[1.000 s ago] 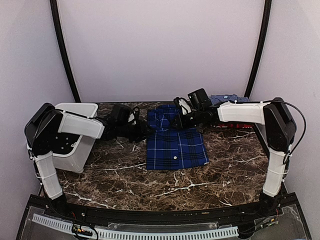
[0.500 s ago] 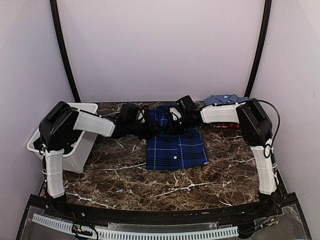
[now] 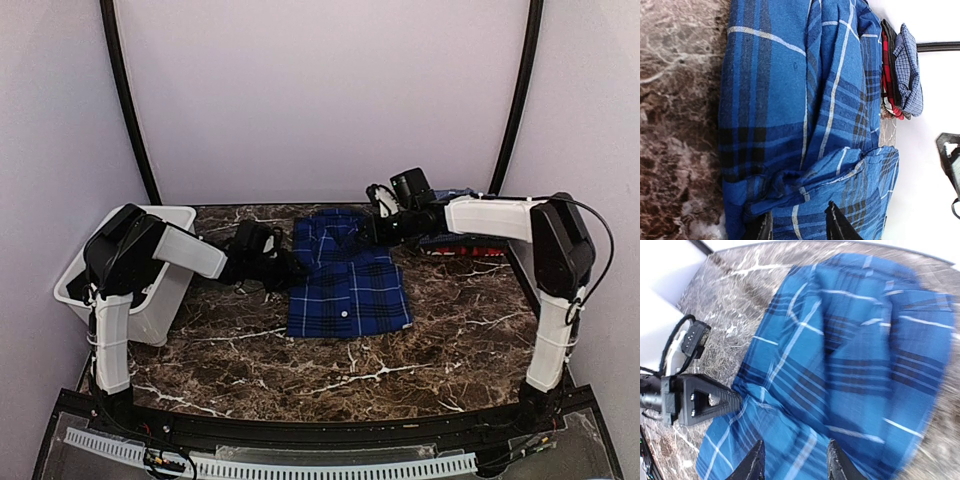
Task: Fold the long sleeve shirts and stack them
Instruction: Move the 2/3-rectangle-folded shirt to the center of the board.
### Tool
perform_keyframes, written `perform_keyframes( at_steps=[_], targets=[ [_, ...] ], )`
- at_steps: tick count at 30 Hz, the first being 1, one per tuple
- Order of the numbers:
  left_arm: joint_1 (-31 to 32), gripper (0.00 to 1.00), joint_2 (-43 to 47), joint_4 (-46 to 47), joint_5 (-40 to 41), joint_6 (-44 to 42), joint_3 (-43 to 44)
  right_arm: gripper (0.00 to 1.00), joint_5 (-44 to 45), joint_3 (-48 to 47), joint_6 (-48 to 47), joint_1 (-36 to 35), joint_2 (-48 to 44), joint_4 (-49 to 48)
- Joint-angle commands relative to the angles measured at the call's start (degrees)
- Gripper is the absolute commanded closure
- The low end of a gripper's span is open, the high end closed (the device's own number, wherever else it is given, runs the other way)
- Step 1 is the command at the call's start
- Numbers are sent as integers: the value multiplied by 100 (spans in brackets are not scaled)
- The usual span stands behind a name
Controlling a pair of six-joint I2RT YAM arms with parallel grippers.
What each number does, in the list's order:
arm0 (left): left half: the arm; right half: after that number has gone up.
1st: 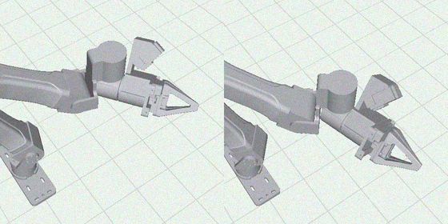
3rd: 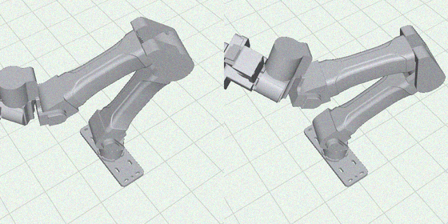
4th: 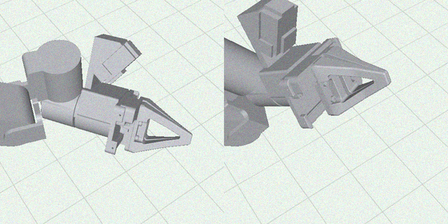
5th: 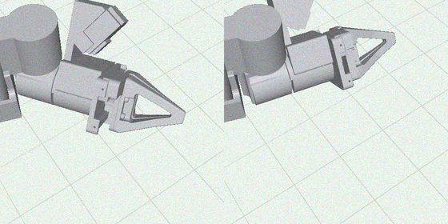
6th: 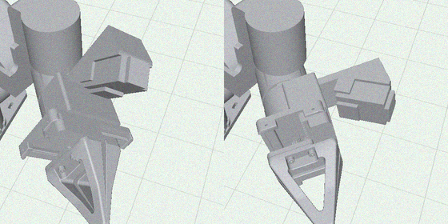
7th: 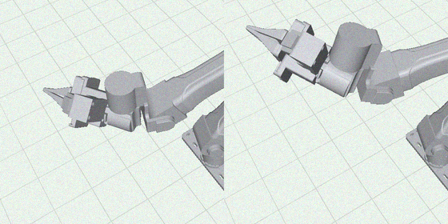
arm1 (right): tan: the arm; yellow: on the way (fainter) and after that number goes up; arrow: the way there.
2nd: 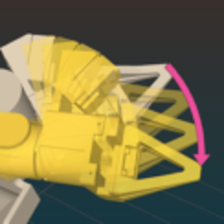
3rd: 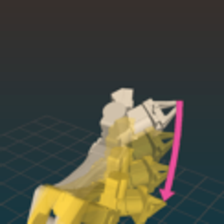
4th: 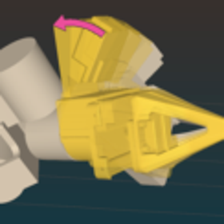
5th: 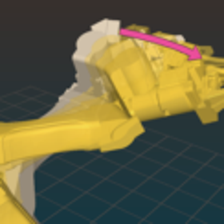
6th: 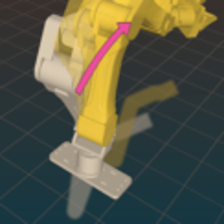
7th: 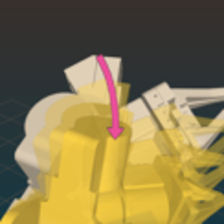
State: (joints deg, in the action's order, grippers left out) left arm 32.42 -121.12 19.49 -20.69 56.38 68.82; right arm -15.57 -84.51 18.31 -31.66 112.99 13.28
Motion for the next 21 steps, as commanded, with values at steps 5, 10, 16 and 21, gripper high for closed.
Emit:
perform_keyframes(
  at_steps=[5,10,16,21],
  targets=[
    [-132,64,21,-536,174,-223,-115,64,302,2027,137,79,-1381,-704],
    [-148,64,27,-825,200,-417,56,68,389,3001,400,-138,-1921,-1014],
    [-160,64,25,-981,179,-564,156,71,651,3757,683,-665,-2147,-1279],
    [-158,64,34,-1116,148,-660,143,77,597,4231,756,-807,-1938,-1499]
  ],
)
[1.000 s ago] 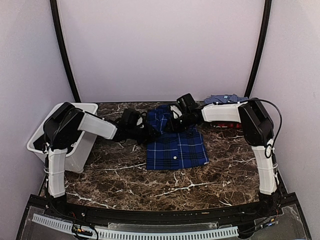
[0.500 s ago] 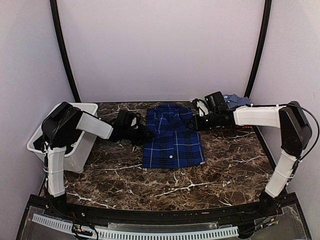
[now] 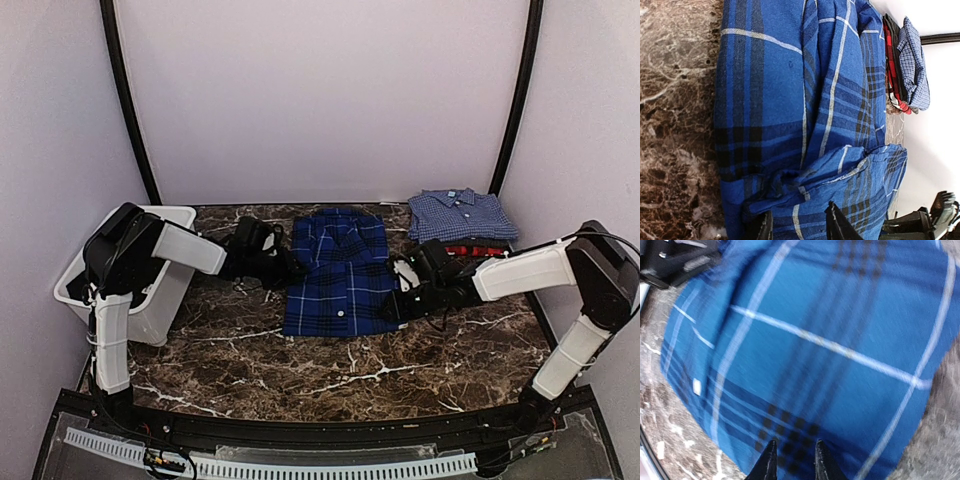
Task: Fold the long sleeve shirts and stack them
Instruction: Move the 2/3-rectangle-folded shirt to the center of the board, then smooth out the 2/3-rectangle-folded shirt at the center of the board.
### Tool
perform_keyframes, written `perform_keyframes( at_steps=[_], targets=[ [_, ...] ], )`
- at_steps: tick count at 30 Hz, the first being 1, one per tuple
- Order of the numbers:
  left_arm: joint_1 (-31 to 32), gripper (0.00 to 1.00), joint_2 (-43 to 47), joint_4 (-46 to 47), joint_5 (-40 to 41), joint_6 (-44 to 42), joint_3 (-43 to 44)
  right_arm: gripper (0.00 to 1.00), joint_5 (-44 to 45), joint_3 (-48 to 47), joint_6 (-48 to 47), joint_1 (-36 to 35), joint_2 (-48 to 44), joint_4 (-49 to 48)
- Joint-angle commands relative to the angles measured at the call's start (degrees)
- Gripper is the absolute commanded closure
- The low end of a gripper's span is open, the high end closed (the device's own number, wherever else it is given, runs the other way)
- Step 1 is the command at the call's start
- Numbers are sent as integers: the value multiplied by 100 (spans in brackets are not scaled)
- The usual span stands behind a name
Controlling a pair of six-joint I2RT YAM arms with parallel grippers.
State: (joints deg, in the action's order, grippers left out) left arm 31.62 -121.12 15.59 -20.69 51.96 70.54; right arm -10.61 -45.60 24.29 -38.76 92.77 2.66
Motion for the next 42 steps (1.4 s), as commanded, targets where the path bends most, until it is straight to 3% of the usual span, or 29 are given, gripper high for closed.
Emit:
perform_keyframes(
  at_steps=[1,10,16,21,25,28,33,42],
  targets=[
    [-77,65,46,-741,146,-225,-53,77,79,437,155,-135,128,-464],
    [15,65,443,-503,76,-204,-903,80,-30,975,665,-761,-101,-536],
    [114,65,1359,-564,208,-220,-1675,80,-57,1133,1161,-1281,-735,-288],
    [123,63,1880,-948,362,-512,-1719,60,60,906,1111,-1115,-1509,175],
    [121,60,2014,-1304,412,-754,-1325,45,-262,885,1115,-495,-1770,-49],
    [120,57,2022,-1472,424,-860,-1097,40,-761,986,1096,-5,-1602,-513],
    [123,56,2029,-1738,444,-1019,-756,41,-1390,980,1120,524,-916,-1362],
    [125,56,2082,-1828,340,-1059,-638,52,-1995,316,1056,807,367,-1943]
  ],
)
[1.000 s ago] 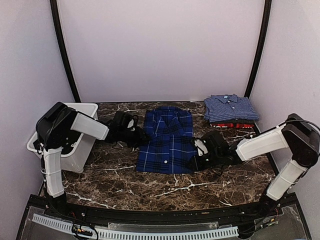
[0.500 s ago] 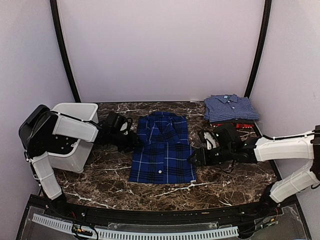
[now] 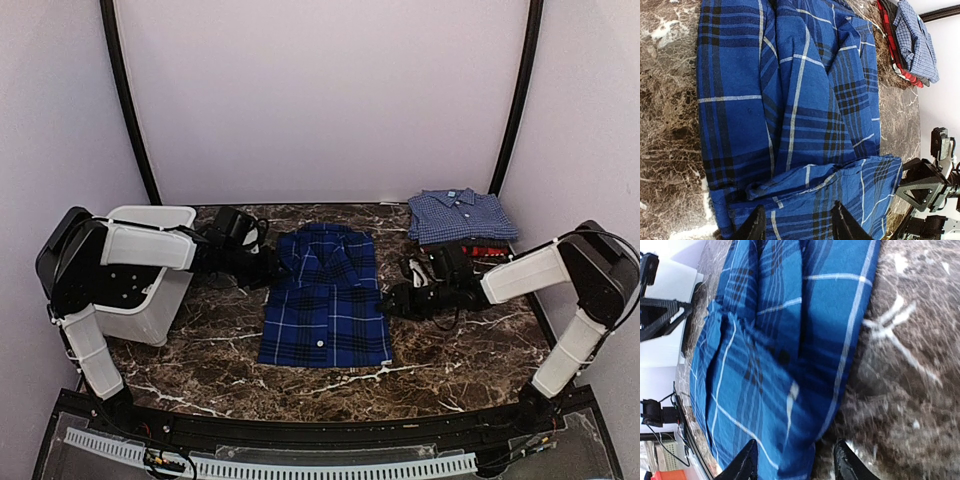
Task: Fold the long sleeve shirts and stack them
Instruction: Smooth out the 2/3-rectangle-folded shirt at the center of the board.
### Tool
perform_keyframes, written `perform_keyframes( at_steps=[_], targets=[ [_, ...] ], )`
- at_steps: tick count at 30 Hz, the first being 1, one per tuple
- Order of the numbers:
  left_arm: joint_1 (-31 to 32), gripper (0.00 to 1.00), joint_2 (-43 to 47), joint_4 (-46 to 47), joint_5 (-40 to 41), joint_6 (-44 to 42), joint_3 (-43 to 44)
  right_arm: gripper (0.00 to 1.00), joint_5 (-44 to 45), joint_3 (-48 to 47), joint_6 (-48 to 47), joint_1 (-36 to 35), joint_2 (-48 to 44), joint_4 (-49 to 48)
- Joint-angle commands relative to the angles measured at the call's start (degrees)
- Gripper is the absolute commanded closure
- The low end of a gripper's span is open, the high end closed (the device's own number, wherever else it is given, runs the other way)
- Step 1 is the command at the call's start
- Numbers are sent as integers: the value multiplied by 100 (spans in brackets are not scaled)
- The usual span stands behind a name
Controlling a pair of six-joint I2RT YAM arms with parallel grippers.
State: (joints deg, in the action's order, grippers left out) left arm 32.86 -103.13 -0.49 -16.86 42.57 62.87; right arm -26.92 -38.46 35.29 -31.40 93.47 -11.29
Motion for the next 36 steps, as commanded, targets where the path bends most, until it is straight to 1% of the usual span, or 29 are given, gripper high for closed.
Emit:
perform_keyframes(
  at_steps=[1,5,7,10,14,16,18,21,23,29,32,36],
  targets=[
    [1,56,295,-227,-53,-127,129,52,-356,-485,-79,80,375,-550],
    [-4,56,333,-264,-114,-170,132,53,-225,-820,-279,97,634,-400],
    [-1,56,349,-273,-161,-192,137,55,-224,-974,-352,99,755,-345],
    [-7,56,363,-283,-217,-212,130,64,-321,-1143,-419,99,908,-357],
    [-1,57,357,-256,-353,-230,130,81,-446,-1262,-542,99,1074,-442],
    [1,57,343,-250,-424,-249,121,88,-367,-1317,-648,112,1132,-415],
    [5,57,315,-234,-477,-263,120,92,-154,-1366,-717,148,1207,-365],
    [28,57,259,-218,-532,-269,116,91,246,-1510,-822,187,1337,-161],
    [54,57,232,-204,-564,-274,120,86,464,-1546,-819,187,1385,-133],
    [137,57,157,-185,-634,-265,106,80,788,-1831,-919,124,1692,112],
    [157,57,168,-220,-671,-281,104,80,1030,-1974,-1010,53,1795,331],
    [159,57,284,-289,-663,-322,66,76,1446,-2077,-1060,37,1646,683]
  ],
)
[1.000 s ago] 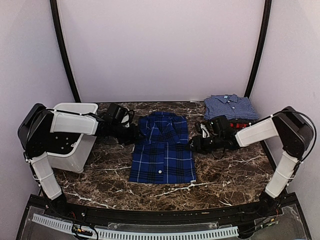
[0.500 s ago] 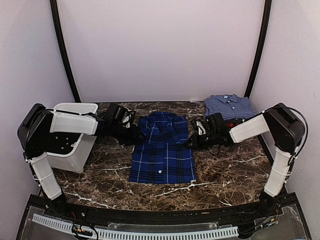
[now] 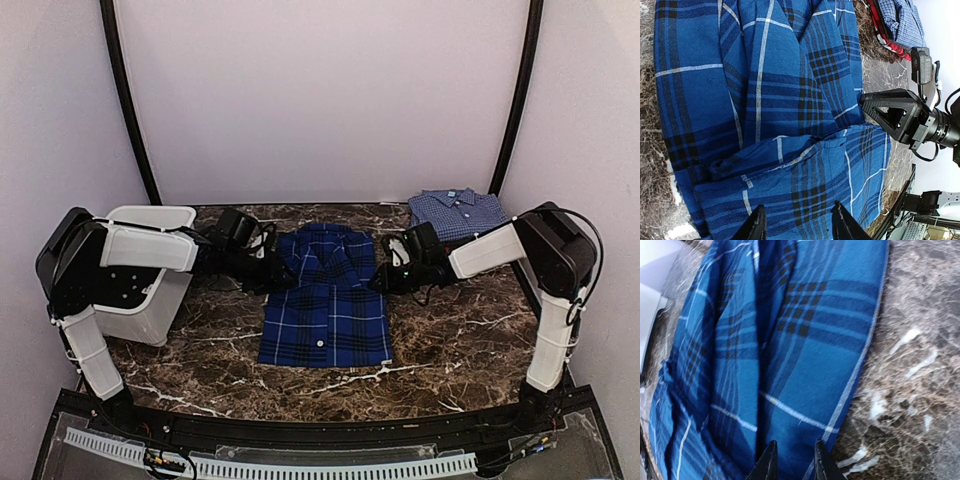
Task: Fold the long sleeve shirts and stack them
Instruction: Smooth out the 2/3-rectangle-folded shirt at the center of the board.
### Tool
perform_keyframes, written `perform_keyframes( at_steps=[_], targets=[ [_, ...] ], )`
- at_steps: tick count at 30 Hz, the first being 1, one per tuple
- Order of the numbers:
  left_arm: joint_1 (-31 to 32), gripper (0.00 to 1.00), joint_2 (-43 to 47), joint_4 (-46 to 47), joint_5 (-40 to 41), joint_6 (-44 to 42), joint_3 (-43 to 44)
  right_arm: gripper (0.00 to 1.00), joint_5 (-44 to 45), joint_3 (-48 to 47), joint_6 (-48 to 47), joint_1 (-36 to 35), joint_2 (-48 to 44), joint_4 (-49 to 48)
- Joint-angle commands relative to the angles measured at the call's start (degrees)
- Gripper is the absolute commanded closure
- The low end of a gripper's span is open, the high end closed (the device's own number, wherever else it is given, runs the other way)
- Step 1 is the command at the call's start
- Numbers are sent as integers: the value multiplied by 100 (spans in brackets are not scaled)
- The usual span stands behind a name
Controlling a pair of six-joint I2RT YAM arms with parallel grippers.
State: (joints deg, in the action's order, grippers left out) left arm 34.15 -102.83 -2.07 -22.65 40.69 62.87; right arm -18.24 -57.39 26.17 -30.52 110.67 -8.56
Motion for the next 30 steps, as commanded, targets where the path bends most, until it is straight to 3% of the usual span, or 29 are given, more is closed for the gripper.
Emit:
perform_keyframes(
  at_steps=[1,6,10,18,23,30],
  targets=[
    [30,57,276,-138,-78,-149,36,75,703,-220,-175,-50,-156,517],
    [30,57,495,-270,-25,-227,-60,66,1191,-414,-248,-41,-720,1101],
    [30,57,723,-369,17,-237,-168,67,1171,-406,-220,-156,-1174,1374],
    [53,57,1467,-521,8,-130,-864,85,1312,195,62,-734,-1856,1485],
    [114,58,1883,-713,53,-111,-1386,97,1171,370,208,-824,-1647,1364],
    [347,60,2199,-977,151,-97,-1913,99,1185,313,244,-806,-970,1178]
  ],
)
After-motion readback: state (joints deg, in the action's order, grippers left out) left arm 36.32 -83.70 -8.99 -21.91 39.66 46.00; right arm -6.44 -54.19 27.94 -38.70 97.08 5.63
